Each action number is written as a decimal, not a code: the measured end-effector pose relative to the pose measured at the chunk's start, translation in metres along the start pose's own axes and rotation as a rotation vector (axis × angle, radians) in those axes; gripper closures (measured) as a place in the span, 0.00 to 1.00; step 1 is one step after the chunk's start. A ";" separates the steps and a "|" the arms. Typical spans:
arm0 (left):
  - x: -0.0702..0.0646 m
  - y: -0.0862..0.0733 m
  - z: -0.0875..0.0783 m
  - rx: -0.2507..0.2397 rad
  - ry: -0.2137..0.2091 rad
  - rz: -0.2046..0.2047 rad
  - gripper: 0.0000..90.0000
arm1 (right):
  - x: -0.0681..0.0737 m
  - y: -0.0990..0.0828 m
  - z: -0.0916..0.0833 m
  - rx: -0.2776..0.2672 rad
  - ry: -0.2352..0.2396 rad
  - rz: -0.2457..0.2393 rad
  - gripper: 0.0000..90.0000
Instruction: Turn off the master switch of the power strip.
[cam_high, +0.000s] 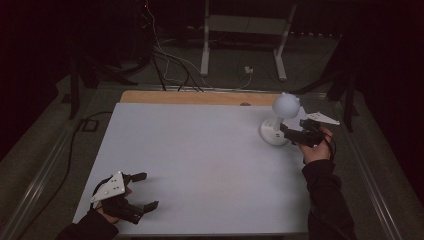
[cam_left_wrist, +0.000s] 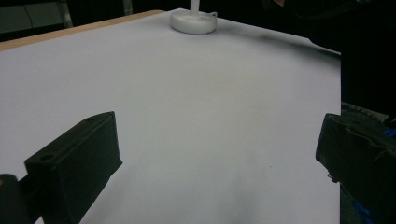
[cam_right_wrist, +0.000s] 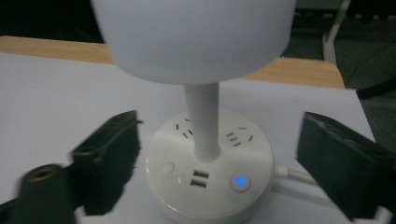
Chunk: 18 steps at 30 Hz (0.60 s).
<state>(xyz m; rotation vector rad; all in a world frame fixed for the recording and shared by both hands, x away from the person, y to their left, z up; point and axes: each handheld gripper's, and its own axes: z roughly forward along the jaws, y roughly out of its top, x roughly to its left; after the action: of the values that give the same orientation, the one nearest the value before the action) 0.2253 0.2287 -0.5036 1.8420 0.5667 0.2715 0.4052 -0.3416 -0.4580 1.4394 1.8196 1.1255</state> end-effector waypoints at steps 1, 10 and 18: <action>0.000 0.000 0.000 0.000 -0.001 0.000 0.00 | 0.000 0.000 0.001 0.014 -0.009 0.020 0.20; 0.000 0.000 0.001 0.000 -0.001 -0.002 0.00 | 0.000 0.000 0.004 0.044 -0.079 0.012 0.61; 0.000 0.000 0.001 0.004 0.001 -0.003 0.00 | -0.003 -0.006 0.011 0.095 -0.104 0.006 0.88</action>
<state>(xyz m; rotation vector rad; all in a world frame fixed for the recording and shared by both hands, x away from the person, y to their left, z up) 0.2257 0.2281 -0.5042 1.8447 0.5708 0.2699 0.4123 -0.3422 -0.4692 1.5287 1.8185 0.9598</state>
